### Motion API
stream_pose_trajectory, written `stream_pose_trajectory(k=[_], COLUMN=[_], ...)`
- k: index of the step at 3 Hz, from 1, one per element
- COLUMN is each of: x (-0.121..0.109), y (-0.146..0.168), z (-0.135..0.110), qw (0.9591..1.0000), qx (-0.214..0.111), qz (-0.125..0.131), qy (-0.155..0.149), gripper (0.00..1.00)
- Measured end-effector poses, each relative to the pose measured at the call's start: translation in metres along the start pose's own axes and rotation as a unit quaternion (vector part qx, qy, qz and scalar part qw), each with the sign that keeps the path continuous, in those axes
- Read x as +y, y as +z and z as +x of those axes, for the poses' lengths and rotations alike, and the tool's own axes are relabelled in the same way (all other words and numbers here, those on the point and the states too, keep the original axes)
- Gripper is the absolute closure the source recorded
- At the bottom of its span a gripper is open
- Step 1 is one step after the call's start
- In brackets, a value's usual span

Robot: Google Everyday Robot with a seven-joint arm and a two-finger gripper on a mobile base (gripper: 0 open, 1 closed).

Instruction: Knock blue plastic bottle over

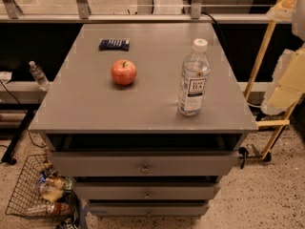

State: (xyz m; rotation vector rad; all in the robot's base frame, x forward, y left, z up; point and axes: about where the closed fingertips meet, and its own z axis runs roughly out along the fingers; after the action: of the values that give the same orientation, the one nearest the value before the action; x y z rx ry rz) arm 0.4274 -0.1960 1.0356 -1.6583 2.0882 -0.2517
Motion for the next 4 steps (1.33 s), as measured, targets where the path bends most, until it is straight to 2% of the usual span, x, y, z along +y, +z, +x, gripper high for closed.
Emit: stream_pose_trajectory(k=[1, 2, 3, 4], x=[0.000, 0.003, -0.006, -0.018], y=[0.000, 0.000, 0.025, 0.054], z=[0.000, 0.000, 0.013, 0.015], qw=[1.0000, 0.9996, 0.9945, 0.9791], qx=[0.000, -0.017, -0.073, -0.158], qz=[0.000, 0.006, 0.000, -0.023], qy=[0.000, 0.022, 0.076, 0.125], gripper=[0.00, 0.00, 0.00, 0.00])
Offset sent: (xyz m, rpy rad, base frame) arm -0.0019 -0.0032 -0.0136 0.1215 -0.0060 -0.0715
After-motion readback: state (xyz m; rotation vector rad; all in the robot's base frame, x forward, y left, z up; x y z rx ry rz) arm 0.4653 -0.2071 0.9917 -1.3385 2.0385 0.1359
